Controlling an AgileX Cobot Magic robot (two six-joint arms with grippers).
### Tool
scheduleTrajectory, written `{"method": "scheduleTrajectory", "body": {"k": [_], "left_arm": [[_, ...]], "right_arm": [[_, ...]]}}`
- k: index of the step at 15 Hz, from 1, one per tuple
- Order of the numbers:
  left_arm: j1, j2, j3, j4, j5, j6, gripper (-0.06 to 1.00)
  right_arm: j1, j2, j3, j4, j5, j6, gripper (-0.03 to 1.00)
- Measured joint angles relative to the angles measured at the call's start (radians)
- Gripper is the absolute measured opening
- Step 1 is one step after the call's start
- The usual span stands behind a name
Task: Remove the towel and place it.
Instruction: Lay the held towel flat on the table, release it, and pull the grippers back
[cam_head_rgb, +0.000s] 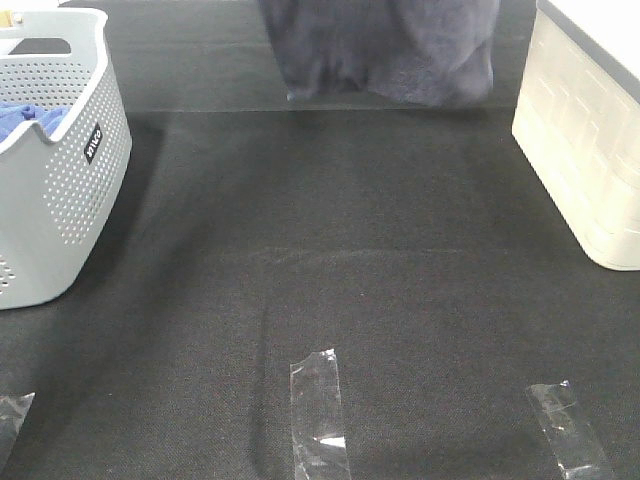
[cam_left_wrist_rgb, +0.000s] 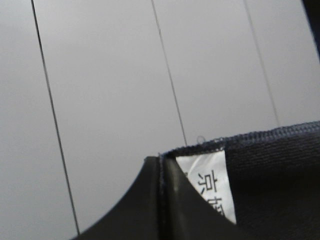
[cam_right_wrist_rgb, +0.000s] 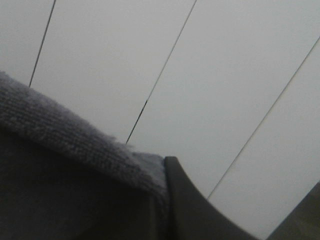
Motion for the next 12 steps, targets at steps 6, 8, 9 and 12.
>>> {"method": "scheduleTrajectory", "body": {"k": [6, 8, 9, 12], "left_arm": [[-0.065, 0.036, 0.003, -0.169, 0.798, 0.039, 0.0], [-0.069, 0.042, 0.003, -0.279, 0.98, 0.119, 0.0], [-0.069, 0.048, 0.003, -0.327, 1.051, 0.157, 0.0], [-0.069, 0.07, 0.003, -0.422, 1.242, 0.203, 0.0]], "right_arm": [[0.004, 0.013, 0.322, 0.072, 0.221, 0.088, 0.0], [0.004, 0.013, 0.349, 0.126, 0.358, 0.097, 0.0], [0.004, 0.013, 0.351, 0.159, 0.434, 0.1, 0.0], [0.003, 0.013, 0.351, 0.24, 0.641, 0.103, 0.0]]}}
